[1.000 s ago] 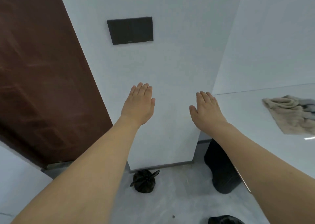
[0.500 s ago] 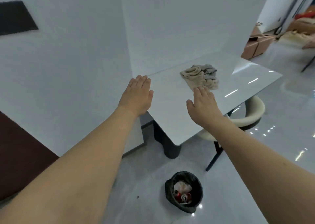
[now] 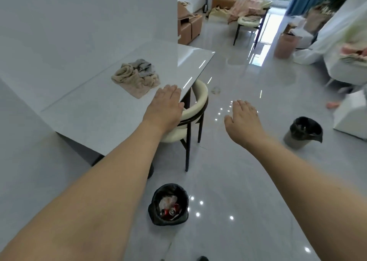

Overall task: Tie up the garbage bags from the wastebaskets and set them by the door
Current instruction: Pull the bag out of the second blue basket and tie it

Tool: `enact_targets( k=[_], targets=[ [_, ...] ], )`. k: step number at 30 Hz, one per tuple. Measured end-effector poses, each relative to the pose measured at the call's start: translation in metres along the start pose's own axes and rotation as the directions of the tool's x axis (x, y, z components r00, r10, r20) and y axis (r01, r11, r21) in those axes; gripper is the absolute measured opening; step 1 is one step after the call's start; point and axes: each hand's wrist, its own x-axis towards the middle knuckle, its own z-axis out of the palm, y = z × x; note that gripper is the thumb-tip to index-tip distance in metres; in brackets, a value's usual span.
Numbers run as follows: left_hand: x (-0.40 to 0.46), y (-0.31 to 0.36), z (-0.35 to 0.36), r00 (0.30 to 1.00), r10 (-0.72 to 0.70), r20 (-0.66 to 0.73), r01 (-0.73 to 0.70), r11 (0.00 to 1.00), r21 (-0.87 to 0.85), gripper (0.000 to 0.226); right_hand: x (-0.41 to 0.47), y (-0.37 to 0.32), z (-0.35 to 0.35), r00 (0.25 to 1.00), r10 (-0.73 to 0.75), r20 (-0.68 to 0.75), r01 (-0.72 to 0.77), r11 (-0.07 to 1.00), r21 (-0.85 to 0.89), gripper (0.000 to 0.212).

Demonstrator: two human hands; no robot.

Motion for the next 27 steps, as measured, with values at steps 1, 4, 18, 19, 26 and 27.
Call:
enact_targets(
  k=[1, 4, 18, 19, 26, 27],
  targets=[
    [0.005, 0.005, 0.008, 1.000, 0.029, 0.012, -0.029, 1.000, 0.002, 0.053, -0.002, 0.007, 0.001, 1.000, 0.022, 0.005, -0.022, 1.000, 0.001, 0.057],
    [0.011, 0.014, 0.031, 0.996, 0.076, 0.038, -0.077, 0.997, 0.019, 0.053, -0.007, 0.019, 0.009, 0.999, 0.035, 0.016, -0.034, 0.999, -0.021, 0.057],
    [-0.016, 0.003, 0.186, 0.992, -0.029, 0.121, 0.033, 0.999, -0.030, 0.052, 0.018, 0.054, 0.170, 0.977, -0.048, 0.207, 0.037, 0.998, 0.057, 0.055],
    [-0.022, 0.000, 0.213, 0.993, -0.026, 0.117, 0.030, 0.999, -0.029, 0.052, 0.018, 0.060, 0.198, 0.973, -0.051, 0.225, 0.038, 0.997, 0.062, 0.056],
    [-0.093, -0.034, 0.433, 0.979, -0.112, 0.170, 0.118, 0.993, -0.029, 0.053, 0.005, 0.104, 0.422, 0.956, -0.074, 0.283, 0.046, 0.994, 0.104, 0.056],
    [-0.108, -0.040, 0.468, 0.973, -0.129, 0.191, 0.134, 0.991, -0.017, 0.054, 0.000, 0.111, 0.458, 0.954, -0.075, 0.290, 0.043, 0.993, 0.113, 0.056]
  ],
)
